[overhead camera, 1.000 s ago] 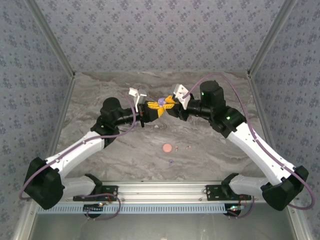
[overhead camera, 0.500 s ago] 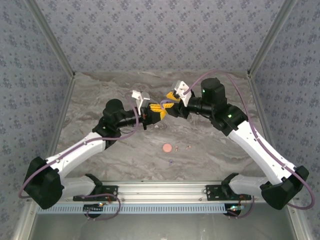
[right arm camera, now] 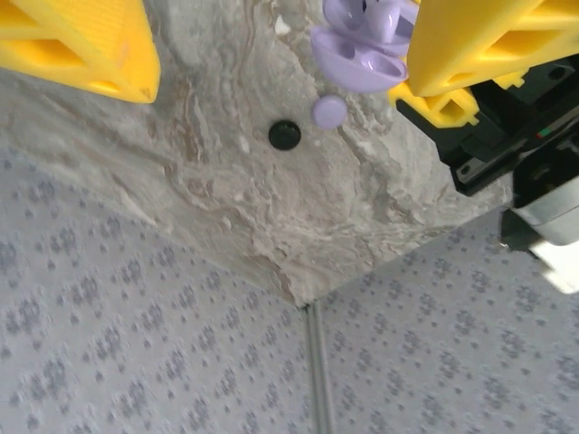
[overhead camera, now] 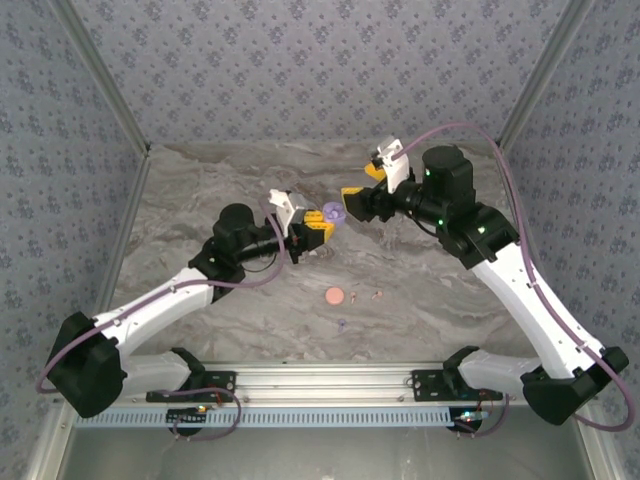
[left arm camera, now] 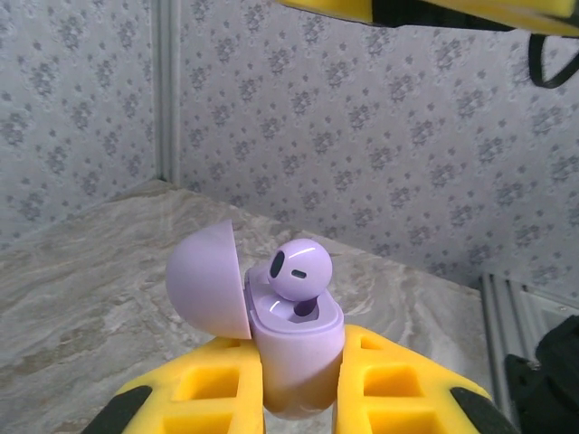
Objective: Insert the wireless bluetooth earbuds into the charging case
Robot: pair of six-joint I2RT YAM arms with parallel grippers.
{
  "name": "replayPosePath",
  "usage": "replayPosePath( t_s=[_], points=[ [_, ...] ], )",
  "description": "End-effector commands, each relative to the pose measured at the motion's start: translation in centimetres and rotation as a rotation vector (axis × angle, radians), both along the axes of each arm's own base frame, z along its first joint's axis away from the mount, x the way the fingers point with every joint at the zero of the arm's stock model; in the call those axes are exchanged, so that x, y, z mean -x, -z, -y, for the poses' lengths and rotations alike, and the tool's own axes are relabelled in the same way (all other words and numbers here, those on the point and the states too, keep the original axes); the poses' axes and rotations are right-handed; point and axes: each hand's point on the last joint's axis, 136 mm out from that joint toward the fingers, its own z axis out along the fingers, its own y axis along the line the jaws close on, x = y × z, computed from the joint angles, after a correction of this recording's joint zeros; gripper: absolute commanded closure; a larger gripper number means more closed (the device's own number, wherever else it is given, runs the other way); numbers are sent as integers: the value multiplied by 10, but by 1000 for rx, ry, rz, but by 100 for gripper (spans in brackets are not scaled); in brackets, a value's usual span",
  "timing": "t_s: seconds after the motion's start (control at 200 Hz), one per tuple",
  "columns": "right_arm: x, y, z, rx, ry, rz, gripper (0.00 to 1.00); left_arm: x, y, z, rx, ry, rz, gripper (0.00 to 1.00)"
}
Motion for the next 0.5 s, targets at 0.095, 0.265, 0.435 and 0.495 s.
replayPosePath(
  t_s=[0.095, 0.265, 0.435, 0.495],
  points=[
    [0, 30, 13, -38, 152, -192, 0, -12, -16, -9, -28, -125, 143, 100],
    [0, 42, -4, -101, 149, -278, 0, -14, -17, -10, -43, -134, 164, 100],
    [-4, 55, -17, -72, 154, -306, 0, -13, -17, -8, -46, -125, 163, 100],
    [-6, 57, -19, -67, 155, -310, 0, -13, -18, -7, -45, -123, 165, 100]
  ],
)
